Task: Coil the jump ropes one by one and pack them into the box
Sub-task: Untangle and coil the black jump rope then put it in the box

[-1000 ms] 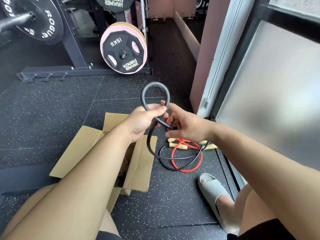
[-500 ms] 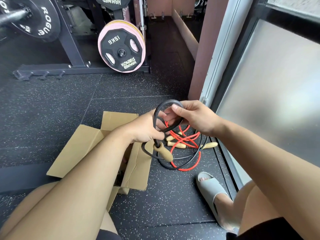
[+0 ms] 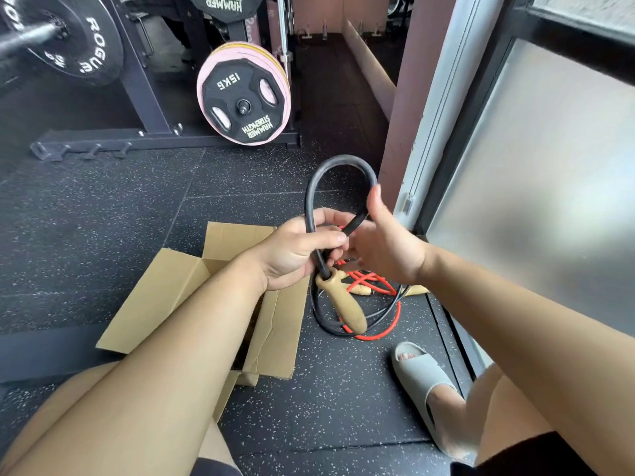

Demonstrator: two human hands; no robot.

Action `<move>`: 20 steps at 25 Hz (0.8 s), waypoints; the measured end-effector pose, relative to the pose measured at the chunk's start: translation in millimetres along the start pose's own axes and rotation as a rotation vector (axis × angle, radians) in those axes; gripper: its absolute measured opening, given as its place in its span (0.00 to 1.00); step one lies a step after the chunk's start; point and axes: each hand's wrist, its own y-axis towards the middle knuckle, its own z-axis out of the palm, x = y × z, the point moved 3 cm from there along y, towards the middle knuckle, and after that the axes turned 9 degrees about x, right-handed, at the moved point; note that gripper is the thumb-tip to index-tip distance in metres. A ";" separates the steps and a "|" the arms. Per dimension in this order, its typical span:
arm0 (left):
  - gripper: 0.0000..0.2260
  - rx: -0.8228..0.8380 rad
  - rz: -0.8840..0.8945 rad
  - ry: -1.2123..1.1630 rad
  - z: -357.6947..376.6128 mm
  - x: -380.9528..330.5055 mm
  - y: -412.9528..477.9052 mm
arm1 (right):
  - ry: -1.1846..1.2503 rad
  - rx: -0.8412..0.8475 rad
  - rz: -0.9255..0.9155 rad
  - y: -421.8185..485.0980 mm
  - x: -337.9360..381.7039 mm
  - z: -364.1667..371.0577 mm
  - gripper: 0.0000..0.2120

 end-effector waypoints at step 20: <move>0.28 -0.572 -0.146 0.498 -27.6 13.3 9.1 | -1.026 -0.356 -0.139 8.1 1.3 17.0 0.19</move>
